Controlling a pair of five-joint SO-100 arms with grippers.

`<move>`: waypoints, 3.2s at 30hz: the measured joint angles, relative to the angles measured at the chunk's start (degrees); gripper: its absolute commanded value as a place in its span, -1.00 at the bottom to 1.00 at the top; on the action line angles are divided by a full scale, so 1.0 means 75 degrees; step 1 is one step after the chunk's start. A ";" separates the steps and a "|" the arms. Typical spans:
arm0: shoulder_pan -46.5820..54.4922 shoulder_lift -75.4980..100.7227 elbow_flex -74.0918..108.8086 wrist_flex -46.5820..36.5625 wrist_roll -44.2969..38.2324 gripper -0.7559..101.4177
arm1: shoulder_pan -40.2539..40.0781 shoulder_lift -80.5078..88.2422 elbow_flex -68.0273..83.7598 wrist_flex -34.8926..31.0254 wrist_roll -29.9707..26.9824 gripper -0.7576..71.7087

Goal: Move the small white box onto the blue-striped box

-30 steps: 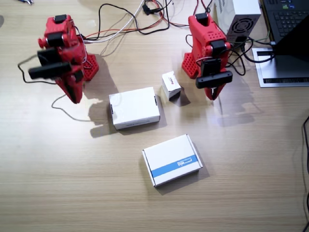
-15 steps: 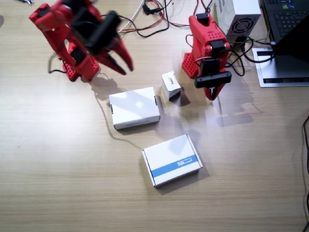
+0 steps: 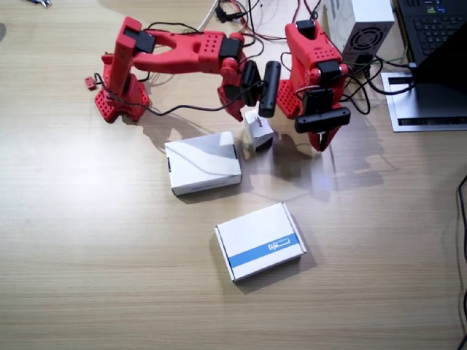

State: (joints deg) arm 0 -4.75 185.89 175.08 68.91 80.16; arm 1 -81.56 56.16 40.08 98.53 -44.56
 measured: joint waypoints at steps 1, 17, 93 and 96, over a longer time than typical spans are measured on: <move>0.0012 0.0000 0.0000 0.0000 0.0000 -0.99 | 0.0035 -0.0246 -0.0316 0.0012 -0.0023 0.03; 0.0023 0.0000 0.0000 0.0000 0.0000 -0.99 | 0.0340 -0.3656 -0.3527 0.0844 -0.0129 -0.28; 0.6387 -0.7805 -0.9809 0.2813 -0.7254 -0.13 | 0.6328 1.0816 0.8531 0.0387 -0.0867 -0.10; 0.7113 -0.8449 -1.0230 0.3246 -0.8473 -0.18 | 0.6984 1.1578 0.9539 -0.0047 -0.1266 -0.05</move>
State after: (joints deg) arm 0 48.60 122.52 98.35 93.25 16.61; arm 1 -29.18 143.00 111.62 98.17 -54.05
